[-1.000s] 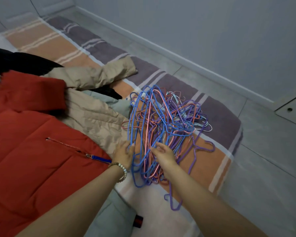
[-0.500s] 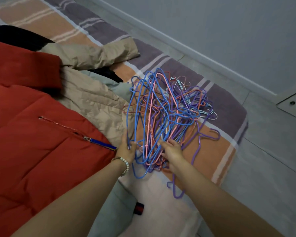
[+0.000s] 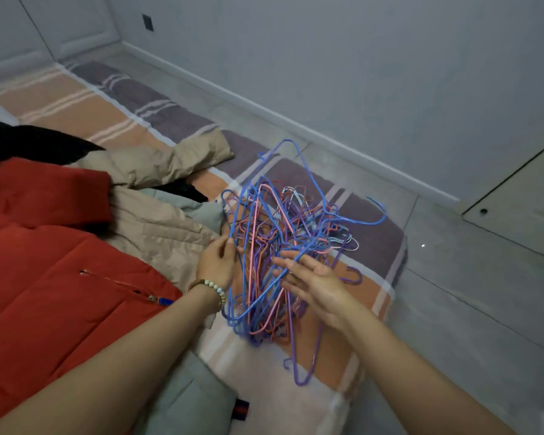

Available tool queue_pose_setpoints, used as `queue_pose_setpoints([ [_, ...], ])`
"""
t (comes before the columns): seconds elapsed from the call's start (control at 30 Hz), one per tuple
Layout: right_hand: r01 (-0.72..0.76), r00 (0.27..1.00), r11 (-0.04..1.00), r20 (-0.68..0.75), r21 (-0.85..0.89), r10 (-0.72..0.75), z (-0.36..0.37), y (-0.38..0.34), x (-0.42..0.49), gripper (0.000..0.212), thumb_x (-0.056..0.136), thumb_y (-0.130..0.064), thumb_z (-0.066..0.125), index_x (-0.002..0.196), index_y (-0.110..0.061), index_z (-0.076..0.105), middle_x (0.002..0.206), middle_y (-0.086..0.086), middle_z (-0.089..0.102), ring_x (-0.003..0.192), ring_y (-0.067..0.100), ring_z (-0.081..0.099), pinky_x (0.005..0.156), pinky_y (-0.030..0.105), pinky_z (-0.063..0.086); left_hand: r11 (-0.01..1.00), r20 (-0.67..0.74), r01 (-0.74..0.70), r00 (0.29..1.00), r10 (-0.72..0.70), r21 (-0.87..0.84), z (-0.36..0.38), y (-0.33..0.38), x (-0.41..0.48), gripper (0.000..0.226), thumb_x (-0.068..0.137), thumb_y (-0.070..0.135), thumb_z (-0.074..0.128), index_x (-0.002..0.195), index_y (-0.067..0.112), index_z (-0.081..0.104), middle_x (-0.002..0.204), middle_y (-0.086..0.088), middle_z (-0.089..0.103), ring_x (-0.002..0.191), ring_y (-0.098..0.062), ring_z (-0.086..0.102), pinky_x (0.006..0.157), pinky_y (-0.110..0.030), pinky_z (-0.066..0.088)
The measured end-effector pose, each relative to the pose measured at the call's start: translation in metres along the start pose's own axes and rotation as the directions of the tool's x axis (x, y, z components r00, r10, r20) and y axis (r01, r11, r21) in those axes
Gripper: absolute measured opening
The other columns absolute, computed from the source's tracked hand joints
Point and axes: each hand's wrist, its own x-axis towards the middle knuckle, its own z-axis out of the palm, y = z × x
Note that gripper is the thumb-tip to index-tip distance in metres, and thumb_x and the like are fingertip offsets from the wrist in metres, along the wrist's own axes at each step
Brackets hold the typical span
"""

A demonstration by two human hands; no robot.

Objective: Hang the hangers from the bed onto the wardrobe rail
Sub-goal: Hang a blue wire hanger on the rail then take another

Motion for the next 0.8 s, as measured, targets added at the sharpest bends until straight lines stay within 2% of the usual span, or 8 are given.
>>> queue_pose_setpoints([
  [0.07, 0.072, 0.997, 0.997, -0.024, -0.014, -0.072, -0.008, -0.041, -0.026, 0.012, 0.093, -0.010, 0.051, 0.094, -0.018, 0.061, 0.085, -0.009, 0.074, 0.074, 0.002, 0.070, 0.071, 0.015, 0.055, 0.999, 0.160, 0.025, 0.987, -0.032, 0.041, 0.008, 0.044, -0.002, 0.034, 0.095, 0.034, 0.042, 0.074, 0.018, 0.062, 0.090, -0.014, 0.068, 0.089, -0.024, 0.061, 0.089, -0.032, 0.044],
  [0.13, 0.149, 0.986, 0.987, -0.065, -0.052, -0.153, -0.017, -0.084, -0.055, 0.011, 0.090, -0.009, 0.055, 0.089, -0.017, 0.063, 0.080, -0.007, 0.075, 0.071, 0.001, 0.069, 0.070, 0.015, 0.055, 0.995, 0.300, 0.001, 0.953, -0.031, 0.101, 0.019, 0.094, -0.011, 0.039, 0.096, 0.042, 0.037, 0.091, 0.015, 0.064, 0.105, -0.011, 0.067, 0.106, -0.022, 0.058, 0.097, -0.031, 0.040],
  [0.23, 0.281, 0.941, 0.954, -0.167, -0.104, -0.295, -0.034, -0.147, -0.106, 0.013, 0.087, -0.004, 0.057, 0.080, -0.012, 0.064, 0.074, -0.002, 0.073, 0.059, 0.003, 0.067, 0.059, 0.013, 0.054, 0.989, 0.480, -0.089, 0.877, 0.020, 0.121, 0.039, 0.173, -0.040, 0.043, 0.096, 0.044, 0.032, 0.110, 0.017, 0.062, 0.116, -0.004, 0.062, 0.109, -0.017, 0.055, 0.098, -0.029, 0.038],
  [0.33, 0.397, 0.860, 0.895, -0.259, -0.202, -0.440, -0.054, -0.204, -0.168, 0.011, 0.085, -0.006, 0.061, 0.077, -0.011, 0.066, 0.068, -0.002, 0.072, 0.057, 0.005, 0.065, 0.057, 0.012, 0.051, 0.985, 0.675, -0.118, 0.738, 0.001, 0.128, 0.064, 0.246, -0.080, 0.052, 0.097, 0.043, 0.026, 0.127, 0.012, 0.054, 0.126, -0.009, 0.056, 0.106, -0.012, 0.052, 0.086, -0.020, 0.042],
  [0.4, 0.472, 0.780, 0.827, -0.292, -0.307, -0.554, -0.072, -0.239, -0.214, 0.010, 0.083, -0.008, 0.065, 0.075, -0.012, 0.068, 0.069, -0.002, 0.072, 0.060, 0.005, 0.066, 0.060, 0.014, 0.052, 0.988, 0.786, -0.102, 0.618, -0.027, 0.115, 0.083, 0.293, -0.110, 0.056, 0.096, 0.047, 0.023, 0.128, 0.013, 0.053, 0.129, -0.008, 0.057, 0.108, -0.014, 0.056, 0.081, -0.017, 0.047],
  [0.47, 0.509, 0.695, 0.761, -0.329, -0.403, -0.639, -0.089, -0.270, -0.262, 0.010, 0.081, -0.009, 0.067, 0.072, -0.012, 0.068, 0.066, -0.003, 0.071, 0.060, 0.005, 0.065, 0.060, 0.015, 0.052, 0.981, 0.851, -0.167, 0.525, 0.001, 0.102, 0.098, 0.337, -0.143, 0.060, 0.090, 0.057, 0.021, 0.119, 0.022, 0.061, 0.122, 0.000, 0.064, 0.109, -0.015, 0.060, 0.089, -0.024, 0.046],
  [0.67, 0.576, 0.349, 0.562, -0.443, -0.594, -0.826, -0.152, -0.336, -0.447, 0.012, 0.082, -0.015, 0.067, 0.072, -0.007, 0.066, 0.063, -0.002, 0.069, 0.059, 0.008, 0.065, 0.059, 0.017, 0.052, 0.893, 0.917, -0.390, 0.225, 0.330, -0.226, 0.161, 0.473, -0.284, 0.050, 0.082, 0.050, 0.035, 0.091, 0.013, 0.066, 0.091, -0.006, 0.075, 0.073, -0.021, 0.071, 0.065, -0.026, 0.057],
  [0.8, 0.590, 0.128, 0.483, -0.516, -0.646, -0.847, -0.192, -0.345, -0.575, 0.013, 0.082, -0.019, 0.067, 0.074, -0.009, 0.064, 0.066, -0.001, 0.069, 0.060, 0.009, 0.065, 0.060, 0.017, 0.053, 0.798, 0.875, -0.431, 0.037, 0.483, -0.422, 0.214, 0.529, -0.398, 0.045, 0.081, 0.047, 0.038, 0.078, 0.009, 0.062, 0.080, -0.011, 0.074, 0.057, -0.022, 0.068, 0.056, -0.026, 0.057],
])
